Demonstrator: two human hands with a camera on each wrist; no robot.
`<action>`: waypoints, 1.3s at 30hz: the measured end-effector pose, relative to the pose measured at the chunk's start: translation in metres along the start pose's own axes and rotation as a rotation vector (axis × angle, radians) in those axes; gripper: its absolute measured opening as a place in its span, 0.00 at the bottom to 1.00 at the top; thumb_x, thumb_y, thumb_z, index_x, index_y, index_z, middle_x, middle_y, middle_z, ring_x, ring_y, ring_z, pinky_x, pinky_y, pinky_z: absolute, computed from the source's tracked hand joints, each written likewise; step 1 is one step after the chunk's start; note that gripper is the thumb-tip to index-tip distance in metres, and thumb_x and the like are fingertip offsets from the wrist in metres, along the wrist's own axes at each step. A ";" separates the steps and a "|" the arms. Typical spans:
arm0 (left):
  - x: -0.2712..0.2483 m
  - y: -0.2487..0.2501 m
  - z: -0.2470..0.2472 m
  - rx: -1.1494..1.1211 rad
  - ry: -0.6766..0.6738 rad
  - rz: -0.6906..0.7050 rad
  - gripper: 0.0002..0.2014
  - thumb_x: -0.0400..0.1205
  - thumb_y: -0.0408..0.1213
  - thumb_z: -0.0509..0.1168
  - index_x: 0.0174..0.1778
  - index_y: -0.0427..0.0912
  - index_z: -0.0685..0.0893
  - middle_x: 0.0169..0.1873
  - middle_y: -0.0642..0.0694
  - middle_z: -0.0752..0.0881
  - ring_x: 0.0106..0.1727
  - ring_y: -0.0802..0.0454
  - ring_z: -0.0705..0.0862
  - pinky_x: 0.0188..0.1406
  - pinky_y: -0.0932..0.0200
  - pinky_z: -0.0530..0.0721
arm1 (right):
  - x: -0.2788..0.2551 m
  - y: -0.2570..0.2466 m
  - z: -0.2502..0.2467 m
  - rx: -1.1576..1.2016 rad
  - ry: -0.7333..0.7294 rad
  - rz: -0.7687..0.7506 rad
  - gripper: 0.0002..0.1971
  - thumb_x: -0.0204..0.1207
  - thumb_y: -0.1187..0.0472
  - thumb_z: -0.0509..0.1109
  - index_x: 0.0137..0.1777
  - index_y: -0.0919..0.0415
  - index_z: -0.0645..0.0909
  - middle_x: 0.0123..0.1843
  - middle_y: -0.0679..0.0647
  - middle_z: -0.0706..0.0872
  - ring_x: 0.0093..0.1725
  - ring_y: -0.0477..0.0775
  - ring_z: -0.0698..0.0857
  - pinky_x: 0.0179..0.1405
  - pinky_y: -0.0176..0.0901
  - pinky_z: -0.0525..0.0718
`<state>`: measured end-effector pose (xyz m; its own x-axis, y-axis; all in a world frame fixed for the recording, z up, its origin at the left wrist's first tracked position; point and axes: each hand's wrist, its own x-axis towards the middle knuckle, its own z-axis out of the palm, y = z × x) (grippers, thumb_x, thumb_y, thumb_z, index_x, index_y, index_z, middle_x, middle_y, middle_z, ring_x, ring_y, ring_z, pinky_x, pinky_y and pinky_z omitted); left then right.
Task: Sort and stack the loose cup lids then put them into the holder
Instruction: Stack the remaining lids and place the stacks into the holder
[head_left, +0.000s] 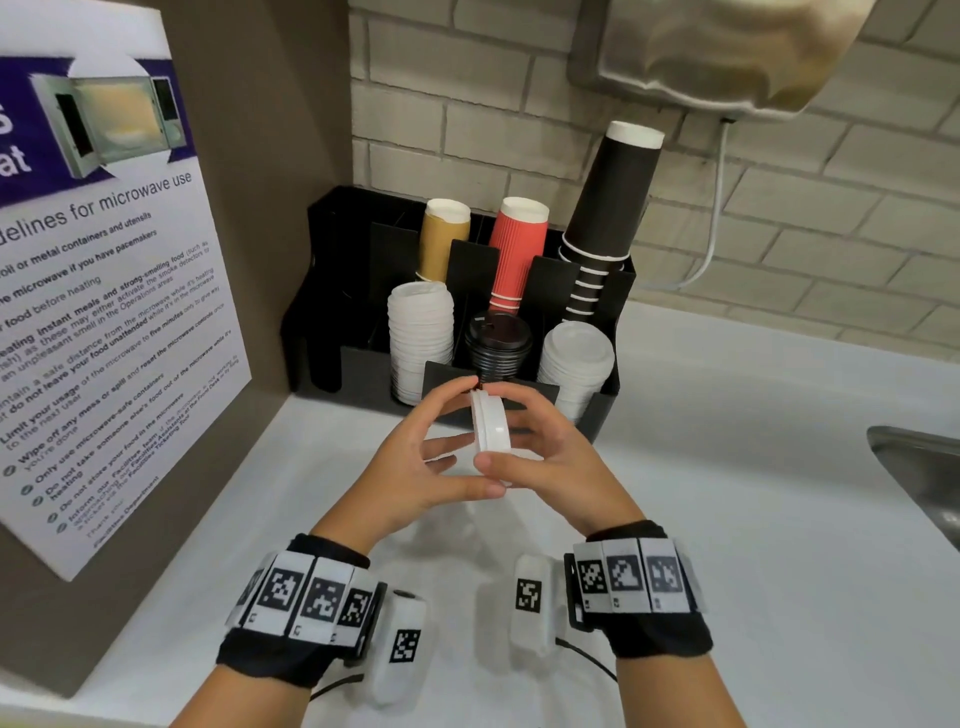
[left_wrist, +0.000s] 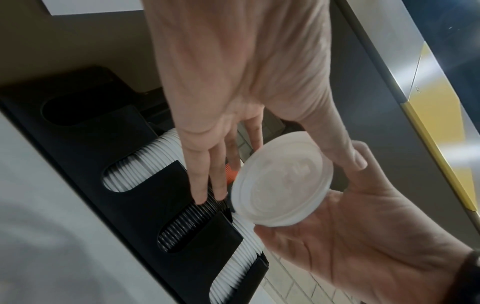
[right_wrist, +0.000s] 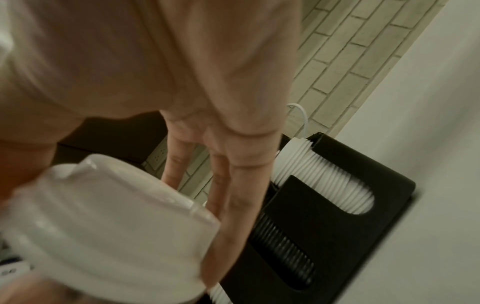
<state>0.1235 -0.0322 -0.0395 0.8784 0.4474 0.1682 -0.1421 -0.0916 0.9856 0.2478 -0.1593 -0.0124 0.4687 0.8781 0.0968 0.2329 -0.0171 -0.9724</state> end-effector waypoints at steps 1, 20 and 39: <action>0.000 0.000 -0.002 -0.011 0.016 0.001 0.46 0.60 0.42 0.83 0.73 0.68 0.72 0.73 0.59 0.75 0.68 0.53 0.83 0.69 0.52 0.81 | 0.003 -0.003 -0.004 -0.009 0.025 -0.019 0.30 0.62 0.56 0.81 0.64 0.36 0.77 0.56 0.47 0.86 0.55 0.46 0.87 0.47 0.40 0.86; -0.013 -0.013 -0.047 0.107 0.305 0.021 0.15 0.80 0.36 0.72 0.55 0.64 0.85 0.56 0.66 0.85 0.48 0.64 0.87 0.44 0.73 0.82 | 0.114 0.005 -0.108 -0.948 0.243 0.220 0.35 0.70 0.53 0.75 0.77 0.39 0.67 0.72 0.61 0.70 0.72 0.67 0.69 0.73 0.59 0.69; -0.011 -0.007 -0.049 0.109 0.263 0.008 0.14 0.81 0.35 0.71 0.57 0.59 0.84 0.54 0.67 0.85 0.47 0.65 0.85 0.44 0.76 0.80 | 0.121 0.046 -0.087 -1.118 0.423 0.099 0.30 0.76 0.46 0.67 0.79 0.47 0.68 0.78 0.67 0.63 0.75 0.70 0.62 0.77 0.56 0.57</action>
<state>0.0926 0.0070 -0.0478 0.7270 0.6603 0.1885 -0.0861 -0.1847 0.9790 0.3890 -0.0956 -0.0267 0.7204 0.6265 0.2974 0.6931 -0.6655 -0.2770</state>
